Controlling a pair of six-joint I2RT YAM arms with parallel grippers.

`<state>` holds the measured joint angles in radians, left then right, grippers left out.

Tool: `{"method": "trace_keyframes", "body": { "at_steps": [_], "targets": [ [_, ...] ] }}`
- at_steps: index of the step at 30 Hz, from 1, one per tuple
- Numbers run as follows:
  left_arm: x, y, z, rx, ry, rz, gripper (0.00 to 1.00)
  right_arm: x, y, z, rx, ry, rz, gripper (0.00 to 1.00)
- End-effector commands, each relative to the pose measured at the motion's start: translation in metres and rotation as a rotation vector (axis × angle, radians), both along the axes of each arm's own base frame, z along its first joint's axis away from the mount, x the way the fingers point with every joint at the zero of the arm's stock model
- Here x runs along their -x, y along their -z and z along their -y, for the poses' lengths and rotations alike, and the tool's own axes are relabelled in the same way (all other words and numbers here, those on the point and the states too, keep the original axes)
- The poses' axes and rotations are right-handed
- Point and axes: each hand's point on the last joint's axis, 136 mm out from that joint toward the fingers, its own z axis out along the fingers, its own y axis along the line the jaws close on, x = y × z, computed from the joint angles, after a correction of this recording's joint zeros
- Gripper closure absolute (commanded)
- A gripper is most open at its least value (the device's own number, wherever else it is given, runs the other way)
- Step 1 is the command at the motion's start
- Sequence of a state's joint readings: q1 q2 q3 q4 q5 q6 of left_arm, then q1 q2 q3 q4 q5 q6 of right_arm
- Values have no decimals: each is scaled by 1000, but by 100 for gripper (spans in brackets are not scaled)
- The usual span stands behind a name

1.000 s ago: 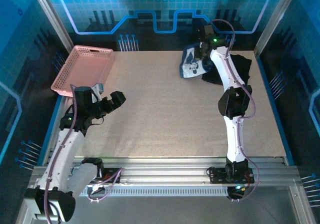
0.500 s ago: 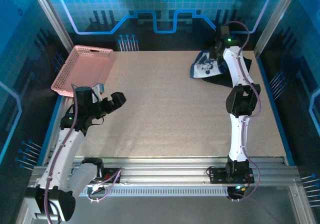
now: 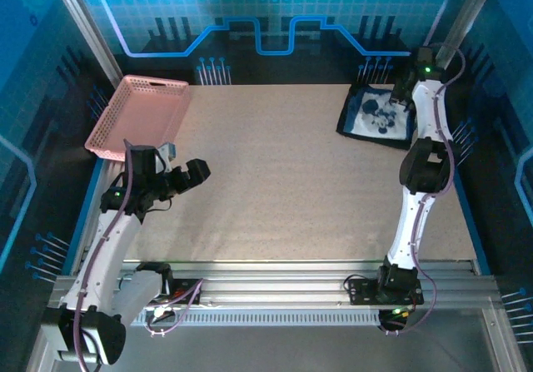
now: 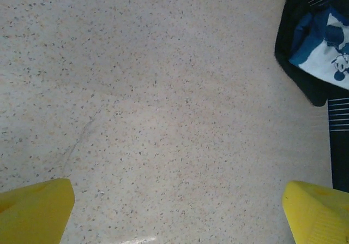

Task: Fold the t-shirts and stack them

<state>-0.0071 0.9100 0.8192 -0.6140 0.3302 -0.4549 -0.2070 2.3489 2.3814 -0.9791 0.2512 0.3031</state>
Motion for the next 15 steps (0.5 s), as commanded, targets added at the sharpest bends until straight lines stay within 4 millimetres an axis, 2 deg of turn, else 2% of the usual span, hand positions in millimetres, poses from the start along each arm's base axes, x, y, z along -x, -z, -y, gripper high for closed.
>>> {"method": "trace_keyframes", "body": {
  "at_steps": [1, 2, 3, 6, 8, 10, 13, 15],
  "targets": [
    [6, -2, -8, -56, -2, -17, 1, 7, 24, 12, -121, 94, -26, 21],
    [7, -3, -9, -66, -1, -12, 1, 11, 19, 11, -132, 92, -14, 14],
    [8, -4, -12, -77, -10, -9, 1, 15, 8, 10, -126, 81, 7, 1],
    [11, -5, -22, -120, -54, -1, 1, 44, -17, 6, -114, 60, 35, 0],
    [12, -1, -30, -131, -105, 5, 1, 80, -31, -5, -124, 56, 56, 0],
    [12, 8, -38, -139, -165, 7, 1, 112, -34, -27, -170, 11, 100, 0],
    [7, 24, -61, -191, -287, 36, 1, 163, -25, -69, -213, -68, 156, 0],
    [0, 30, -79, -260, -359, 78, 1, 187, -14, -101, -177, -153, 207, 0]
  ]
}}
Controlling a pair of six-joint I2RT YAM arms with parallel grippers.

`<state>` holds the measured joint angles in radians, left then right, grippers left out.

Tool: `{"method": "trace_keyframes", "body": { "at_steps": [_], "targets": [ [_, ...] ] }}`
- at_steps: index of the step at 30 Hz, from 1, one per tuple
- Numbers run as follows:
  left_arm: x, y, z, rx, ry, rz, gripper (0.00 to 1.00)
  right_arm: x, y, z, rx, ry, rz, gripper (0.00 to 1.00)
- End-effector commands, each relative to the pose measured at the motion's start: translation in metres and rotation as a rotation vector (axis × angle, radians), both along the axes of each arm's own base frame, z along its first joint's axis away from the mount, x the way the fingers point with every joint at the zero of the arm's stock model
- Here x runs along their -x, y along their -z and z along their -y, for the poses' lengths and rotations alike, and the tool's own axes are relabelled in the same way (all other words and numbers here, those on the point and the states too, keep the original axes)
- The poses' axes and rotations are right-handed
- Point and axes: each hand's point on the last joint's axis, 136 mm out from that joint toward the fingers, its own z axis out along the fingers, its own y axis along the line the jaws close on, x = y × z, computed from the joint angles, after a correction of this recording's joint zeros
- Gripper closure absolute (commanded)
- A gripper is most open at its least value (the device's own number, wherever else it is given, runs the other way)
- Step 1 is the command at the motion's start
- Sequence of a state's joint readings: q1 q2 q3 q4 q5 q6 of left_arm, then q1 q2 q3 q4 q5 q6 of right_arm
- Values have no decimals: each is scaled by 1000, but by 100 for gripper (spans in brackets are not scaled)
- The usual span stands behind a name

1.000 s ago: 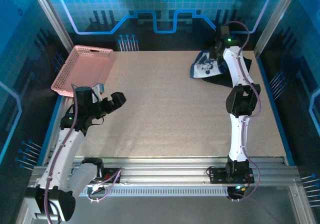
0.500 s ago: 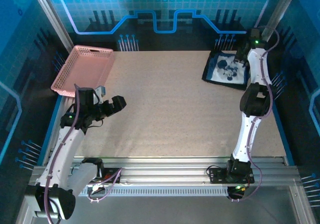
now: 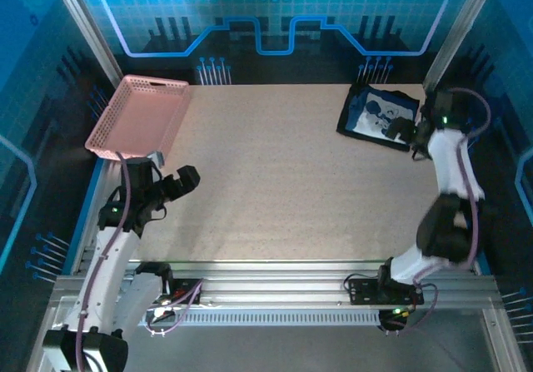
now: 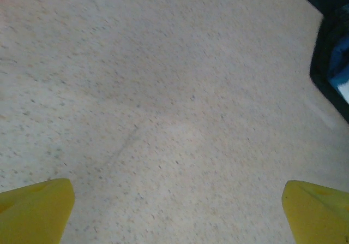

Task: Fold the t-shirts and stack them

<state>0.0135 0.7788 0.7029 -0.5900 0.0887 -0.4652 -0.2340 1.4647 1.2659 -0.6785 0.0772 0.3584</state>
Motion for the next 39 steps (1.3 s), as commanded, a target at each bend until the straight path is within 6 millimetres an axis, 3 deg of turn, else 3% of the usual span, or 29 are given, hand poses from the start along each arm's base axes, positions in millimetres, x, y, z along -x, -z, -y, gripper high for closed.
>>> {"method": "trace_keyframes", "body": {
  "at_steps": [1, 4, 8, 13, 18, 20, 22, 23, 24, 25, 26, 39],
  "targets": [
    [-15, 9, -42, -148, -178, 79, 1, 16, 18, -56, 58, -172, 138, 0],
    [-29, 4, -58, -281, -186, 179, 1, 32, 37, -83, 239, -280, 284, 0],
    [-46, 1, -61, -402, -143, 355, 1, 44, 50, -77, 322, -236, 409, 0],
    [-60, 11, -55, -422, -114, 504, 1, 46, 43, -76, 382, -240, 604, 0],
    [-87, 36, -55, -474, -84, 512, 1, 27, 54, -76, 367, -250, 638, 0],
    [-98, 46, -51, -460, -63, 538, 1, 12, 56, -76, 394, -268, 638, 0],
    [-110, 54, -42, -468, -3, 555, 1, -5, 71, -76, 365, -289, 619, 0],
    [-117, 63, -39, -465, 13, 538, 1, -10, 83, -88, 350, -364, 571, 0],
    [-123, 73, -38, -468, 32, 523, 1, -19, 83, -89, 398, -345, 579, 0],
    [-132, 70, -36, -477, 41, 535, 1, -21, 86, -91, 430, -350, 554, 0],
    [-135, 78, -35, -454, 60, 426, 1, -19, 90, -89, 384, -353, 514, 0],
    [-134, 78, -40, -474, 28, 458, 1, -20, 89, -94, 392, -374, 528, 0]
  ]
}}
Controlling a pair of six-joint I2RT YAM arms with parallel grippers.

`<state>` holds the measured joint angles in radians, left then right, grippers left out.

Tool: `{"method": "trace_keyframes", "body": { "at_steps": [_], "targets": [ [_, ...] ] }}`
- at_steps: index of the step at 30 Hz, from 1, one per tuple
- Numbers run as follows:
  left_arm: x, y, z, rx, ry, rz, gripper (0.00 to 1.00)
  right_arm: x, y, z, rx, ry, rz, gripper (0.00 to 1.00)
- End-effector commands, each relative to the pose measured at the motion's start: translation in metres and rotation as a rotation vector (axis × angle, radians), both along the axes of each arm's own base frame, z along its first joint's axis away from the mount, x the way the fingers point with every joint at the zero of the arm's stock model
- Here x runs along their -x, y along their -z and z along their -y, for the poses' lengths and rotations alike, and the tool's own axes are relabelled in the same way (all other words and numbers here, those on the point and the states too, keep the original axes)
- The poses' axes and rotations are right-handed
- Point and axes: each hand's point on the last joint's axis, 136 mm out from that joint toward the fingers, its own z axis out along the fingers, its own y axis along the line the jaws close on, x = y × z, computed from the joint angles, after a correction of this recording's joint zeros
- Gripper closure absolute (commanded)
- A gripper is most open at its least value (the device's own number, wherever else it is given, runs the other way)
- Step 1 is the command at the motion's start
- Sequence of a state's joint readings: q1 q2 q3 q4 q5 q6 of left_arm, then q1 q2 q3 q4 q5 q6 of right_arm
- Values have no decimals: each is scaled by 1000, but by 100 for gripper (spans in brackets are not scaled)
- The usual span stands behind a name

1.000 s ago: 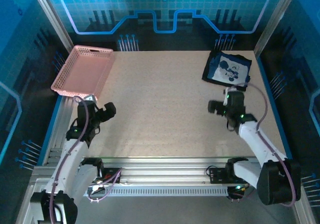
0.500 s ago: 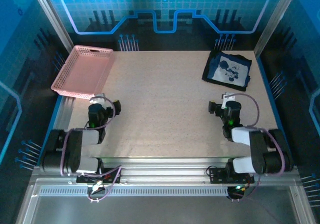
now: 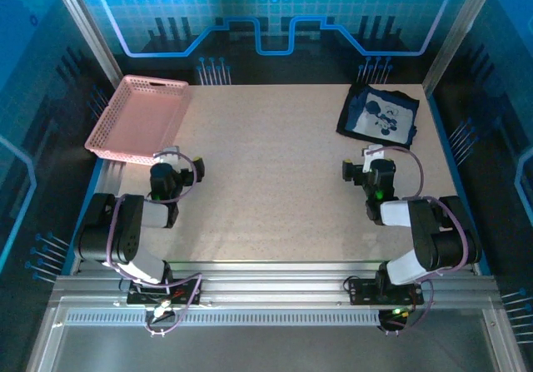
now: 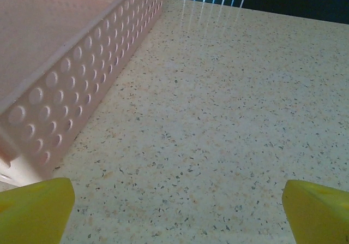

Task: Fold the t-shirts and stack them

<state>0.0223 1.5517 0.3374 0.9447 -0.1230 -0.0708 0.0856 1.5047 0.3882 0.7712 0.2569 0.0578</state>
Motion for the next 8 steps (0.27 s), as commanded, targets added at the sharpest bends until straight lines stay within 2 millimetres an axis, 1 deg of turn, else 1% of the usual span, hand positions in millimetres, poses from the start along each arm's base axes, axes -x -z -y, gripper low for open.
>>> {"method": "trace_keyframes", "body": {
  "at_steps": [1, 2, 8],
  "targets": [
    [-6, -13, 2, -20, 15, 49, 1, -9, -14, -5, -12, -49, 40, 0],
    [-6, -13, 1, -20, 13, 48, 1, -10, -14, -9, -10, -72, 36, 0],
    [-6, -13, 2, -21, 12, 46, 1, -10, -14, -10, -9, -76, 39, 0]
  ]
}}
